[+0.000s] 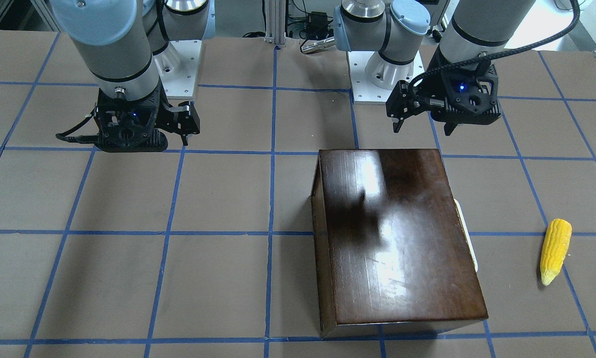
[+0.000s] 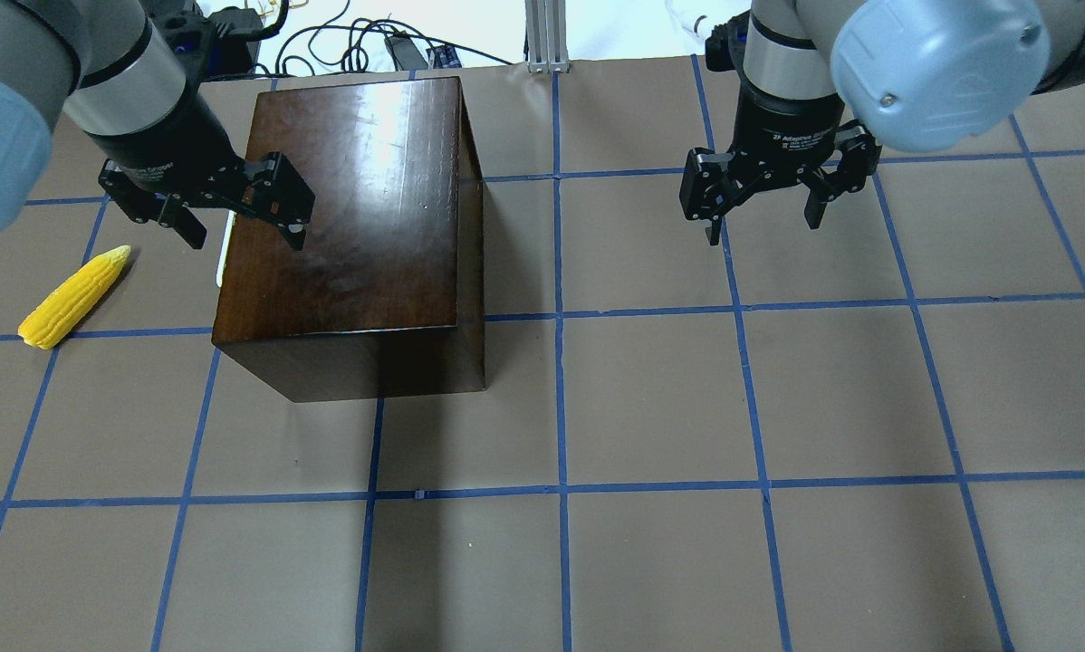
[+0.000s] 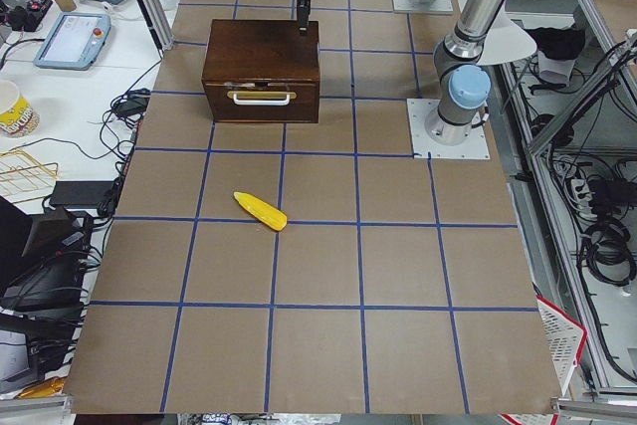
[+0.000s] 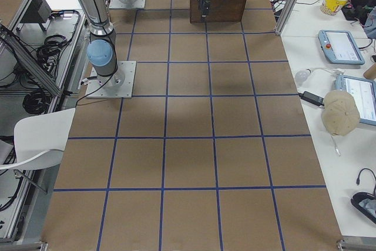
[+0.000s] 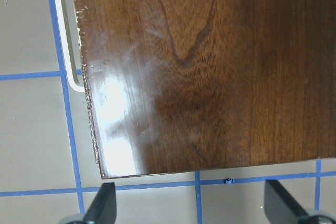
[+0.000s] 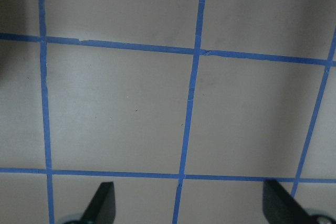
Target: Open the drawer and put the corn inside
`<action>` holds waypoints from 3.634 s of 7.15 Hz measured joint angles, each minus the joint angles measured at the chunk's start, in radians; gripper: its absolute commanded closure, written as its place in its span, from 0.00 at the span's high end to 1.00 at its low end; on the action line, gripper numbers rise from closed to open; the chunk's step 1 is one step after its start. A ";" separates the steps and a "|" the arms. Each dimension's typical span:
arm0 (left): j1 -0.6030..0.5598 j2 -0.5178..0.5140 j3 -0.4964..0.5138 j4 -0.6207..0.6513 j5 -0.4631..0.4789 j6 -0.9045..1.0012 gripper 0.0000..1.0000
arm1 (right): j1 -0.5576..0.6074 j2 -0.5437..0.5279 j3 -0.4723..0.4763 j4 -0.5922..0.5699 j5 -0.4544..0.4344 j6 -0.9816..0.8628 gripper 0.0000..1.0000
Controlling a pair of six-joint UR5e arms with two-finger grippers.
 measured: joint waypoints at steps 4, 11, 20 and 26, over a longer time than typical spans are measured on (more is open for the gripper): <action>0.002 0.002 -0.002 -0.010 0.003 0.003 1.00 | 0.000 0.000 0.000 0.000 0.000 0.000 1.00; 0.037 -0.002 0.007 -0.007 -0.004 0.003 1.00 | 0.000 0.000 0.000 0.000 0.000 0.000 1.00; 0.173 -0.035 0.086 0.027 -0.009 0.004 1.00 | 0.000 0.000 0.000 0.000 0.000 0.000 1.00; 0.442 -0.139 0.100 0.028 -0.149 0.323 1.00 | 0.000 0.000 0.000 0.000 0.000 0.000 1.00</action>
